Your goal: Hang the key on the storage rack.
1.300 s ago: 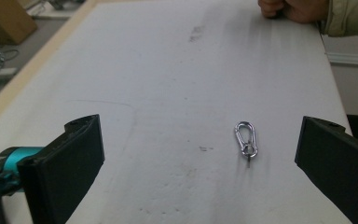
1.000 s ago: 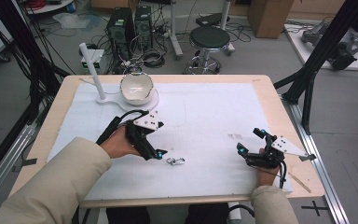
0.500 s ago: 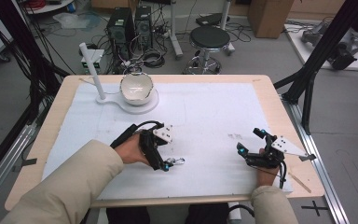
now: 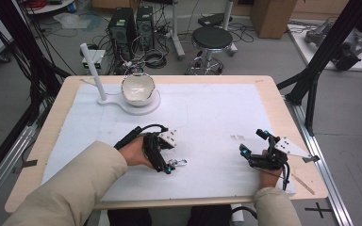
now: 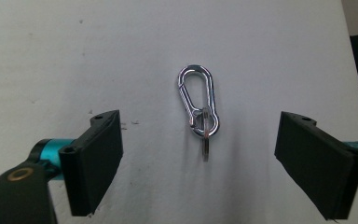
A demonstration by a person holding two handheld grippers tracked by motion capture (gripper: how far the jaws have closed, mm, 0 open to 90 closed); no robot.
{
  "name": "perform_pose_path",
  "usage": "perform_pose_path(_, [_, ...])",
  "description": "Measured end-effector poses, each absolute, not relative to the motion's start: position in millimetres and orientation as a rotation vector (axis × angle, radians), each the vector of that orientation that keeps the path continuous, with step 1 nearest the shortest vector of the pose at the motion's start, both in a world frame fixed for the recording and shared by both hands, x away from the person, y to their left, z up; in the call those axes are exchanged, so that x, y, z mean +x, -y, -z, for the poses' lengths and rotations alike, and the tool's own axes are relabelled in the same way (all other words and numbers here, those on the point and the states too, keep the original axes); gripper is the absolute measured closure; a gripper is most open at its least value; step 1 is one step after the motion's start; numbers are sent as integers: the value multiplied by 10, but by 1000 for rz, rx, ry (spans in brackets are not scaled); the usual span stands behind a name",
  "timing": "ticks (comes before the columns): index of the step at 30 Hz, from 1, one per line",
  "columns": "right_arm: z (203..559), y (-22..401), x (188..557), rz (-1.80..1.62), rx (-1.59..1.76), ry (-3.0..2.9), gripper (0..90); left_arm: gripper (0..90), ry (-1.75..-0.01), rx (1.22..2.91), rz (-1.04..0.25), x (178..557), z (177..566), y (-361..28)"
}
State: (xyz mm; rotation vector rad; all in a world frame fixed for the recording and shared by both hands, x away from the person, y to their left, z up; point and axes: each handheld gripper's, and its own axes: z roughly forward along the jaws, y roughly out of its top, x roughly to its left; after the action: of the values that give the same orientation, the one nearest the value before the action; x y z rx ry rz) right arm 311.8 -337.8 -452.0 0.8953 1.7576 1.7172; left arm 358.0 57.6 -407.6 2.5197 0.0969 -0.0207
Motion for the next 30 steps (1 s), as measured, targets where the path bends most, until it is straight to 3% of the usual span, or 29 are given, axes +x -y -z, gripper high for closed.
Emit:
perform_pose_path(2, [4520, 3379, 3120, -1715, 892, -1757, 15, 244, -85, 2533, 18, 3582, 4082, -571])
perform_pose_path(5, [4519, 3378, 3122, -1717, 887, -1756, 15, 269, -86, 2532, 32, 3586, 4089, -569])
perform_pose_path(6, [4519, 3378, 3119, -1716, 892, -1757, 15, 328, -82, 2529, 36, 3590, 4088, -571])
perform_pose_path(9, [4520, 3379, 3120, -1715, 891, -1757, 15, 376, -88, 2531, 53, 3594, 4081, -584])
perform_pose_path(14, [4519, 3378, 3118, -1717, 894, -1759, 15, 552, -74, 2526, 70, 3603, 4073, -601])
perform_pose_path(20, [4519, 3378, 3120, -1716, 892, -1757, 15, 679, -59, 2513, 82, 3597, 4073, -611])
perform_pose_path(30, [4519, 3376, 3122, -1718, 887, -1755, 15, 751, -55, 2530, 76, 3605, 4091, -607])
